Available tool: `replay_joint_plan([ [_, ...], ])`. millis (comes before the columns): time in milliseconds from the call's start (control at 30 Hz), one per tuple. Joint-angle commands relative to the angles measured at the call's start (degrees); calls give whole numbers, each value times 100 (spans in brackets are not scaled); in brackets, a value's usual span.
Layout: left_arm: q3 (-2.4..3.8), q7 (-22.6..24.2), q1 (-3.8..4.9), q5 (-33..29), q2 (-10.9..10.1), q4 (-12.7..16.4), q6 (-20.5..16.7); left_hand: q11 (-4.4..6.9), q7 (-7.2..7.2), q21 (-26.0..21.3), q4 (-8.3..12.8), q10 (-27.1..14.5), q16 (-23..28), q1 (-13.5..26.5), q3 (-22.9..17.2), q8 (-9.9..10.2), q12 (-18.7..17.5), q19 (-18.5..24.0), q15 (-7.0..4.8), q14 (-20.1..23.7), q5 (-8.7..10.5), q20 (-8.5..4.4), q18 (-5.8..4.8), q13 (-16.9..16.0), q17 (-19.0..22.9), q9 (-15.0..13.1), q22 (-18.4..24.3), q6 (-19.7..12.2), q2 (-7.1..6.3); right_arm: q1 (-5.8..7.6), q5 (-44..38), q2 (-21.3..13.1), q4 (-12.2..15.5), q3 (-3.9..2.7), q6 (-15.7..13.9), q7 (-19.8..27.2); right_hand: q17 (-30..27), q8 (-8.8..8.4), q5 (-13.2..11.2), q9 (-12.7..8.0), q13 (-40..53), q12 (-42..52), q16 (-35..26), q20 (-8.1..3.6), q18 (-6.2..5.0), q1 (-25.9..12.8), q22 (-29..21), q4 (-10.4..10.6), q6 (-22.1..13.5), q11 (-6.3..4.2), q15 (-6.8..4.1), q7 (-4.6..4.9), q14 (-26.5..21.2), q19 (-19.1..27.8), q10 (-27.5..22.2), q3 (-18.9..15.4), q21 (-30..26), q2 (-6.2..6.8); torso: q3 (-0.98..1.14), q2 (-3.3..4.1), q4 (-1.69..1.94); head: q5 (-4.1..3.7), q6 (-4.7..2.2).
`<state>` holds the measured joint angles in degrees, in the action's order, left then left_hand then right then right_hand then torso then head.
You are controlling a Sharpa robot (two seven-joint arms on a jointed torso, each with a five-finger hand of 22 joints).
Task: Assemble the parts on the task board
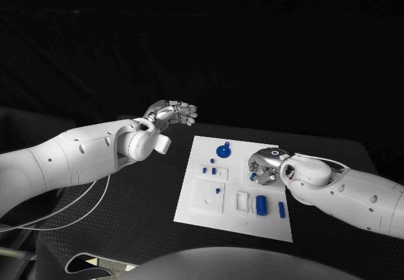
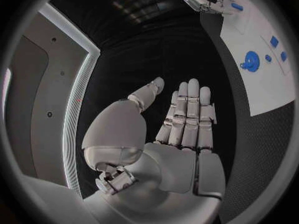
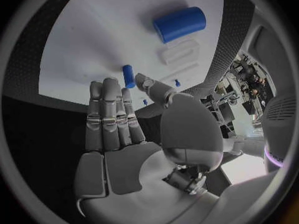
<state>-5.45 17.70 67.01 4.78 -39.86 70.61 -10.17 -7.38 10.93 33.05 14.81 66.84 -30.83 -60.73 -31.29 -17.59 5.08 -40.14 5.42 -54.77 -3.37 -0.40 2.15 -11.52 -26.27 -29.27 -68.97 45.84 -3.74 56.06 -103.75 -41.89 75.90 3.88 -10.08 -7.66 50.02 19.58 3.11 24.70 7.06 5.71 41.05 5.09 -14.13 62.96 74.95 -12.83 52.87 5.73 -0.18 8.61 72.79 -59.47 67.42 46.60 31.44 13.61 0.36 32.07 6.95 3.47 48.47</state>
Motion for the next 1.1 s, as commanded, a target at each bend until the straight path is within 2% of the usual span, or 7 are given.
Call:
replay_joint_plan([
  [33, 5, 38, 7, -31, 10, 9, 81, -8, -11, -23, -39, -35, 26, 48, -9, -28, -25, -10, 25, 1, -7, 34, 87, 9, -8, 10, -6, -49, -4, -20, -90, 18, -15, 3, 91, 13, 4, 30, -34, 9, 4, 32, 29, -26, -87, -7, 119, -15, 63, 7, -42, -4, -6, -28, 62, 42, 18, -76, 0, 0, 0, 3, 6],
  [500, 5, 30, 7, -31, 13, 8, 83, -8, -10, -26, -47, -36, 36, 54, -8, -30, -25, -11, 25, -1, -7, 35, 87, 9, -20, 11, -10, -52, -1, -66, -96, 86, -94, 38, 163, 25, 7, 68, -34, 23, 1, 46, 34, -33, -87, -45, 120, -41, 122, -19, -67, -33, 6, -32, 148, 55, 44, -144, -3, 0, -3, 21, 47],
  [700, 5, 24, 7, -31, 13, 8, 87, -8, -9, -28, -50, -37, 40, 56, -8, -30, -25, -11, 26, -2, -7, 35, 87, 9, -25, 12, -11, -53, 1, -67, -180, 81, -99, 42, 163, -2, 18, 116, -33, 42, 9, 78, 48, -49, -87, 19, 118, -109, 203, -53, -99, -73, 22, -40, 253, 128, 64, -324, 0, -2, -2, 28, 64],
  [800, 5, 21, 7, -31, 7, 9, 84, -9, -9, -29, -54, -37, 43, 58, -7, -30, -25, -12, 26, -2, -7, 35, 86, 10, -28, 12, -12, -55, 2, -67, -192, 79, -99, 43, 170, 0, 29, 137, -33, 50, 13, 91, 59, -53, -87, 44, 118, -152, 242, -69, -115, -89, 31, -51, 302, 173, 77, -371, 2, -2, -3, 30, 69],
  [933, 5, 21, 7, -31, 10, 9, 82, -9, -8, -32, -62, -38, 49, 63, -7, -30, -25, -12, 26, -3, -8, 36, 87, 10, -36, 14, -15, -58, 8, -68, -206, 84, -83, 44, 67, 34, 48, 188, -33, 72, 35, 136, 78, -60, -87, 52, 119, -198, 336, -109, -152, -127, 47, -79, 426, 225, 105, -487, 2, -1, -9, 31, 71],
  [1100, 5, 20, 7, -31, 13, 14, 87, -9, -8, -33, -66, -38, 53, 63, -9, -30, -25, -13, 26, -4, -9, 35, 87, 10, -42, 14, -16, -60, 12, -73, -309, 86, -56, 44, -236, 15, 99, 289, -33, 133, 92, 217, 150, -109, -87, 40, 120, -278, 513, -198, -238, -205, 143, -188, 640, 285, 183, -626, 1, -1, -4, 38, 69],
])
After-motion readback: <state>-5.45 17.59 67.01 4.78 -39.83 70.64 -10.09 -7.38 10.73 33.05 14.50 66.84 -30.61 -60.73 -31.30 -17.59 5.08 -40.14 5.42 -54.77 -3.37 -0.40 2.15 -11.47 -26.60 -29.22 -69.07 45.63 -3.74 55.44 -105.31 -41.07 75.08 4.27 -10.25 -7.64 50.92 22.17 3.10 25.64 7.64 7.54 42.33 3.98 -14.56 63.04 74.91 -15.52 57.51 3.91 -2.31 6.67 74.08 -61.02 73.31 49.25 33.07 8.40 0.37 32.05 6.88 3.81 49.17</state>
